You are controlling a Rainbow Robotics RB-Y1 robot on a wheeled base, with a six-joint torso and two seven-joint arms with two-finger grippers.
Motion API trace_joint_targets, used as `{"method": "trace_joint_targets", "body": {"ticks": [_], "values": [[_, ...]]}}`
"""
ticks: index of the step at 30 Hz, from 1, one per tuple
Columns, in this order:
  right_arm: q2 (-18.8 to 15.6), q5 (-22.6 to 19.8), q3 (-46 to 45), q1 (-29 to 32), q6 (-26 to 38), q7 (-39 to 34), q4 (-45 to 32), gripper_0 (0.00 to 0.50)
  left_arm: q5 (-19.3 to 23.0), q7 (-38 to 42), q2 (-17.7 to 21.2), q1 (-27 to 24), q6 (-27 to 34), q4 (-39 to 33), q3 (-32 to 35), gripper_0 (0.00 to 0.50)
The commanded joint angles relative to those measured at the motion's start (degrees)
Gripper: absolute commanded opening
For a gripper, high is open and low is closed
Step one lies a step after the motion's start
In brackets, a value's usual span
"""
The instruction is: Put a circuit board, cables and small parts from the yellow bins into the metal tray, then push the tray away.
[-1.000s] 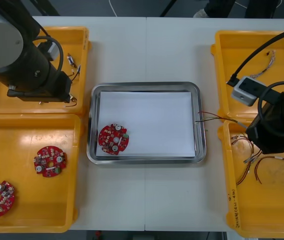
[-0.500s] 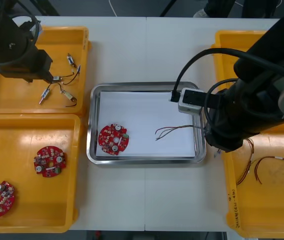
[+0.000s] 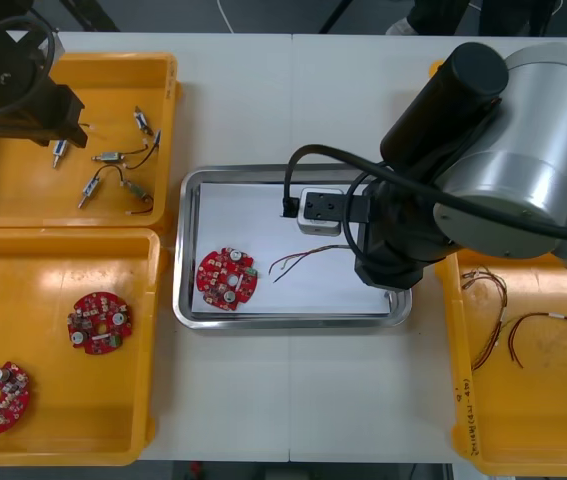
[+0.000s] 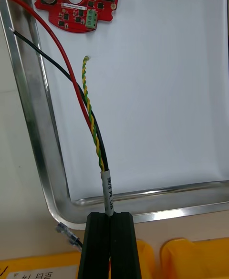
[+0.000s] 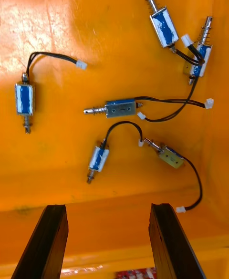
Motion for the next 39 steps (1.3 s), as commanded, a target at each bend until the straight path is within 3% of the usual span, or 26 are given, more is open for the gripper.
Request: {"method": "trace_joint_targets", "body": {"ticks": [1,17,26,35,37,39], "values": [[2.16,4.33,5.39,-2.16,-3.56,0.46,1.22,0.0,-0.86,-13.89,2.33,-3.91,-3.08,4.03,1.25,0.5],[2.95,7.23,11.55,-2.16,-15.25,3.09,13.79,0.0,-2.53,-29.89,-0.39,-8.74,-10.91,20.82,1.25,0.5],[2.95,7.49,14.53,-2.07,-20.78,5.2,20.12,0.0,-4.55,-31.73,-3.47,-11.2,-17.06,28.2,-0.86,0.5],[2.6,8.46,14.8,-2.16,-21.49,7.05,22.05,0.006,-5.87,-32.96,-6.01,-11.29,-22.68,32.07,-1.56,0.5],[2.6,9.34,14.71,-2.16,-21.57,7.4,22.05,0.102,-6.05,-33.31,-6.28,-11.29,-23.3,32.77,-1.56,0.5],[2.6,10.04,14.71,-2.16,-21.66,7.49,22.14,0.324,-6.22,-33.75,-6.45,-11.29,-24.27,33.65,-1.56,0.5]]}}
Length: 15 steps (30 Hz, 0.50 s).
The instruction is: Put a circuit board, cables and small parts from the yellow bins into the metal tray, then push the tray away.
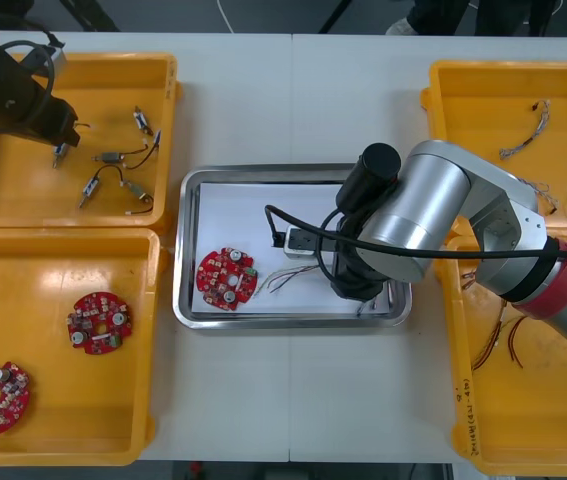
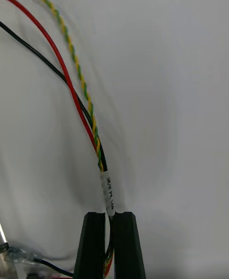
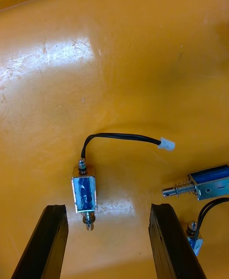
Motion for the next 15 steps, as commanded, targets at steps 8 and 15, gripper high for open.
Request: {"method": "trace_joint_targets", "body": {"ticks": [8,15], "values": [[0.55,1.51,-0.07,-1.96,-0.95,2.11,-0.53,0.5,-0.32,-11.11,-1.56,-3.28,-6.07,5.47,-0.82,0.5],[0.73,1.51,-1.3,-1.96,-0.86,2.38,-1.06,0.5,-0.84,-11.37,-2.61,-3.2,-8.0,6.96,-0.82,0.5]]}}
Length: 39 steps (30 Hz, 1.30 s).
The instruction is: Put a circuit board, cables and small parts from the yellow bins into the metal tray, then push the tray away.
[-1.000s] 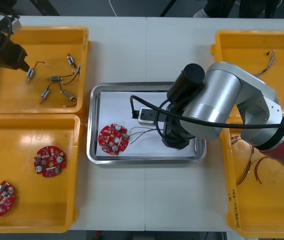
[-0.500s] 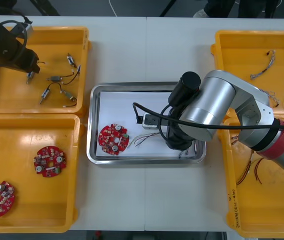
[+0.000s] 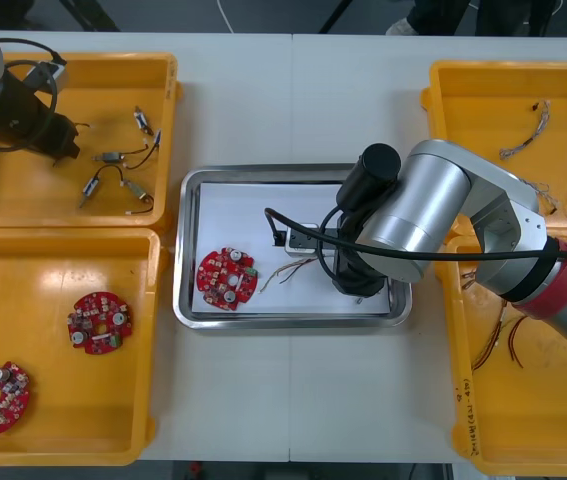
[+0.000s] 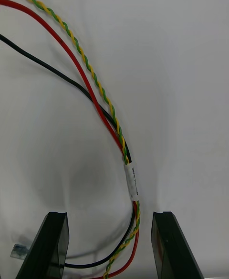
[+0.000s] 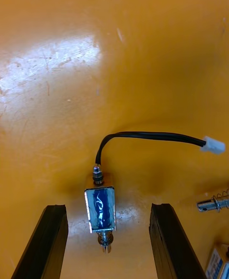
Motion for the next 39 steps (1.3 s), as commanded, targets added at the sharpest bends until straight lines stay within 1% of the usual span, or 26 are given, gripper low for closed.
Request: {"method": "trace_joint_targets", "body": {"ticks": [1,4,7,12,16,17,18,19,20,22,25,27,29,32,35,36,39], "values": [[0.82,0.33,-1.55,-1.95,-0.42,1.61,-1.32,0.5,-0.28,-5.2,-1.48,-3.16,-2.27,0.93,-0.82,0.5],[1.61,0.33,-2.69,-1.95,0.2,1.35,-1.5,0.5,-0.45,-5.55,-1.92,-3.16,-3.94,2.07,-0.91,0.5],[3.28,-0.19,-5.68,-1.69,3.19,1.08,-1.5,0.5,-0.45,-5.64,-2.18,-3.16,-5.26,2.77,-1.96,0.5],[6.09,-1.42,-12.53,-1.69,11.36,0.56,-2.38,0.5,0.07,-5.55,-2.18,-3.16,-6.85,3.48,-4.43,0.5],[6.35,-2.13,-17.1,-1.25,16.81,0.03,-5.45,0.5,0.25,-5.55,-2.18,-3.16,-6.67,3.65,-4.51,0.5],[6.35,-2.13,-17.63,-1.07,17.42,-0.06,-5.89,0.5,0.34,-5.64,-2.18,-3.16,-6.67,3.74,-4.51,0.436],[6.35,-2.3,-20.0,-0.72,20.24,-0.24,-7.74,0.5,0.34,-5.64,-2.18,-3.16,-6.67,3.74,-4.51,0.132],[6.35,-2.3,-20.71,-0.72,21.12,-0.32,-8.27,0.5,0.34,-5.64,-2.18,-3.16,-6.58,3.74,-4.51,0.053],[6.35,-2.3,-22.38,-0.54,23.14,-0.41,-9.41,0.5,0.34,-5.64,-2.1,-3.16,-6.49,3.74,-4.51,0.0],[6.35,-2.57,-25.72,-0.1,26.17,-0.68,-11.61,0.5,0.51,-5.64,-2.01,-3.07,-6.41,3.74,-4.51,0.0],[6.27,-2.65,-28.7,0.25,26.17,-1.03,-13.45,0.5,0.69,-5.64,-1.74,-3.16,-5.97,3.74,-4.25,0.0],[6.27,-2.65,-32.22,1.21,26.17,-1.47,-15.74,0.5,0.78,-5.73,-1.39,-3.16,-4.74,3.65,-3.11,0.0],[6.09,-2.74,-35.47,2.09,26.17,-1.82,-17.49,0.5,0.78,-5.9,-0.69,-3.16,-2.98,3.12,-1.53,0.0],[4.95,-3.01,-39.78,3.67,26.17,-2.34,-19.43,0.5,0.42,-5.99,0.72,-3.16,0.71,0.84,-0.21,0.002],[3.89,-3.09,-42.15,5.08,26.17,-2.87,-20.13,0.5,0.25,-5.73,1.77,-3.16,3.26,-0.74,0.67,0.001],[3.28,-3.18,-43.91,5.96,26.17,-3.31,-20.13,0.5,0.16,-5.55,2.47,-3.16,5.2,-1.8,1.73,0.0],[2.57,-3.18,-46.81,7.1,26.17,-3.93,-20.22,0.5,-0.28,-5.2,3.35,-3.16,8.1,-3.56,3.4,0.0]]}}
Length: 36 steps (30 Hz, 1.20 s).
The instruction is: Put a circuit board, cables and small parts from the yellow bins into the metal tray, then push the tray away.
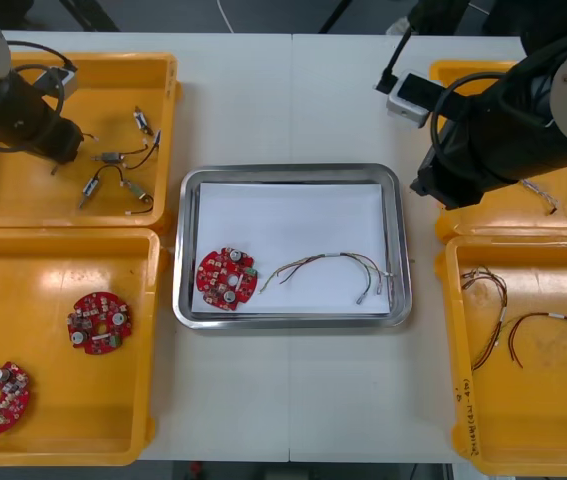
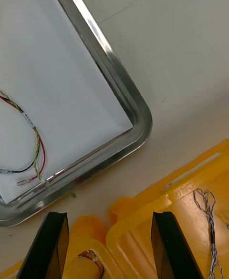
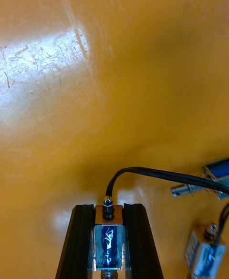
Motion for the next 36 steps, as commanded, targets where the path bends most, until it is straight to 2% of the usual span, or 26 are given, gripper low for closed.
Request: {"method": "trace_joint_targets", "body": {"ticks": [1,6,15,19,20,22,28,36], "values": [[-2.76,-0.65,-6.25,2.7,0.18,-3.2,-1.98,0.5,-0.71,-3.51,4.23,-1.85,5.23,-5.23,3.95,0.001],[-3.91,0.93,-10.29,4.55,0.18,-4.08,-1.89,0.5,-1.59,-1.67,5.72,-1.76,10.51,-9.89,4.39,0.0],[-4.17,7.88,-14.86,6.31,0.18,-6.01,-0.05,0.5,-2.03,12.57,5.55,-1.76,19.38,-21.14,2.89,0.001],[-4.17,8.14,-17.41,6.31,0.18,-6.72,1.8,0.5,-2.03,16.09,5.55,-0.62,22.37,-26.06,2.98,0.001],[-4.17,8.14,-18.73,6.22,0.18,-7.07,2.68,0.5,-2.12,19.6,5.55,0.61,23.78,-29.66,2.98,0.002],[-4.17,8.23,-20.13,6.13,0.18,-7.33,3.56,0.5,-2.03,21.8,5.55,1.93,24.83,-33.44,2.98,0.001],[-4.35,9.72,-23.21,4.81,0.18,-7.68,7.34,0.5,-1.15,28.57,5.11,4.56,28.08,-42.06,2.54,0.001],[-6.98,11.3,-24.79,3.93,0.18,-7.68,14.81,0.5,-0.8,40.79,2.47,6.85,30.46,-53.22,0.34,0.001]]}}
